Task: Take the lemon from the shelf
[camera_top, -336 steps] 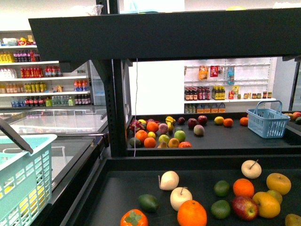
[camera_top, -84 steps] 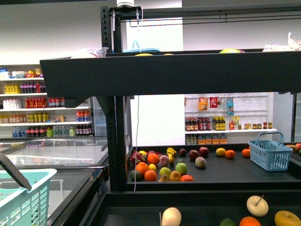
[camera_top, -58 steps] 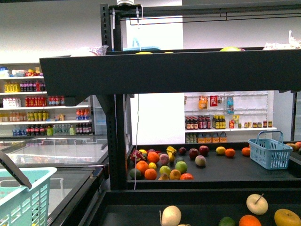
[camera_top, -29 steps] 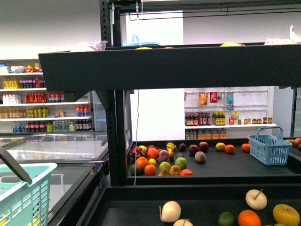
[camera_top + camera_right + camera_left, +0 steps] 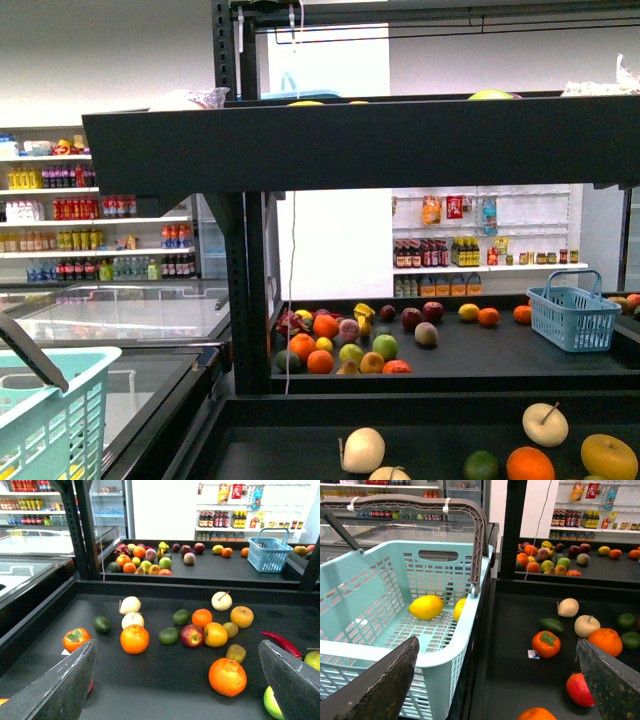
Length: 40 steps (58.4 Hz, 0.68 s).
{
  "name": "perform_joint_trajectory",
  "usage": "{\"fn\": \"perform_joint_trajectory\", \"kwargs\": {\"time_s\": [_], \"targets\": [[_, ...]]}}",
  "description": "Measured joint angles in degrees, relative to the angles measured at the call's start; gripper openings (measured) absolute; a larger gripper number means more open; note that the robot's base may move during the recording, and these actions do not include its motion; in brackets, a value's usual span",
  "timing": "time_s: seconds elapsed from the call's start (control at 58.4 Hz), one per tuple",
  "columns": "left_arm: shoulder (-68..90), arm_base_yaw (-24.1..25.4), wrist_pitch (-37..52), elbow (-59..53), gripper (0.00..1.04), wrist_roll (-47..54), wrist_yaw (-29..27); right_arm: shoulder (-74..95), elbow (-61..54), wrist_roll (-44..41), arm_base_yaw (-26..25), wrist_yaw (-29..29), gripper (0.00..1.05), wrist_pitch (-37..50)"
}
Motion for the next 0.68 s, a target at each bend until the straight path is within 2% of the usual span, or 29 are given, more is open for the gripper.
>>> {"fn": "perform_joint_trajectory", "kwargs": {"time_s": [0.684], "targets": [[0.0, 0.0, 0.0, 0.0, 0.97, 0.0, 0.0, 0.0, 0.0, 0.0, 0.0, -0.02, 0.97, 0.0]]}}
